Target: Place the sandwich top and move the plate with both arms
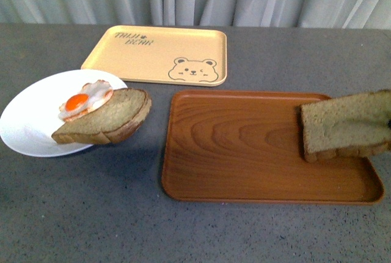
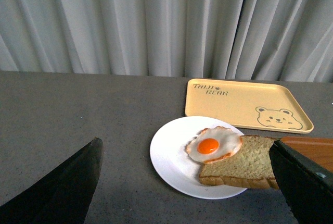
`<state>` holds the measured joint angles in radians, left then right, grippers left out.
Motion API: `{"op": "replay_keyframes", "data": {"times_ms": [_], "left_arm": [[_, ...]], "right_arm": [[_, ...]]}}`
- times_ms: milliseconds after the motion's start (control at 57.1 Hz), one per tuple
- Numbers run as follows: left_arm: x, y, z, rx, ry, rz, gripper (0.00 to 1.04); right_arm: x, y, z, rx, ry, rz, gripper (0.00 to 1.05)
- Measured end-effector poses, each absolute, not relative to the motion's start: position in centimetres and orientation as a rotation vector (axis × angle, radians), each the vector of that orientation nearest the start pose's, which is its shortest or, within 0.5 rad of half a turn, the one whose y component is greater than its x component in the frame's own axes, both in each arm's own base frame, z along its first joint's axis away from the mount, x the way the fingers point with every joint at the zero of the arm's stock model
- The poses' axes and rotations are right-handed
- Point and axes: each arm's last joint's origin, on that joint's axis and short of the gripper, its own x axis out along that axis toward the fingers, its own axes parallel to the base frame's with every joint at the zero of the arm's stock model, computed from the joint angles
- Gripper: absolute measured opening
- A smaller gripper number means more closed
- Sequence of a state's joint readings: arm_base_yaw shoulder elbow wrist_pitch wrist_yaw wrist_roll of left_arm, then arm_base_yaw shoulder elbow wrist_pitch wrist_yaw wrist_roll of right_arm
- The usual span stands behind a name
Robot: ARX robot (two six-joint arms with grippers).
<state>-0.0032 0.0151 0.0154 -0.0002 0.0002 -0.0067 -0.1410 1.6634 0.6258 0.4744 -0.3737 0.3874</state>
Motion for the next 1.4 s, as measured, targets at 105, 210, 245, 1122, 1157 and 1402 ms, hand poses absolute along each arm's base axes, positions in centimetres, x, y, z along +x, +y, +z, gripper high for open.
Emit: {"op": "replay_keyframes", "data": {"times_ms": [105, 210, 245, 1122, 1157, 1402], "left_arm": [[9.8, 0.0, 16.8, -0.007, 0.0, -0.003, 0.96], [9.8, 0.0, 16.8, -0.007, 0.0, -0.003, 0.96], [9.8, 0.0, 16.8, -0.007, 0.0, -0.003, 0.96], [9.8, 0.0, 16.8, -0.007, 0.0, -0.003, 0.96], [9.8, 0.0, 16.8, -0.007, 0.0, -0.003, 0.96], [9.8, 0.0, 16.8, -0.007, 0.0, -0.003, 0.96]], "right_arm": [[30.8, -1.3, 15.9, 0.526, 0.529, 0.196, 0.02], [32.1, 1.3, 18.0, 0.526, 0.474, 0.289, 0.02], [32.7, 2.4, 18.6, 0.528, 0.46, 0.324, 0.02], [37.2, 26.3, 12.3, 0.42, 0.729, 0.781, 0.06], [37.2, 26.3, 11.9, 0.416, 0.738, 0.774, 0.16], [37.2, 22.3, 13.1, 0.437, 0.644, 0.66, 0.69]]}}
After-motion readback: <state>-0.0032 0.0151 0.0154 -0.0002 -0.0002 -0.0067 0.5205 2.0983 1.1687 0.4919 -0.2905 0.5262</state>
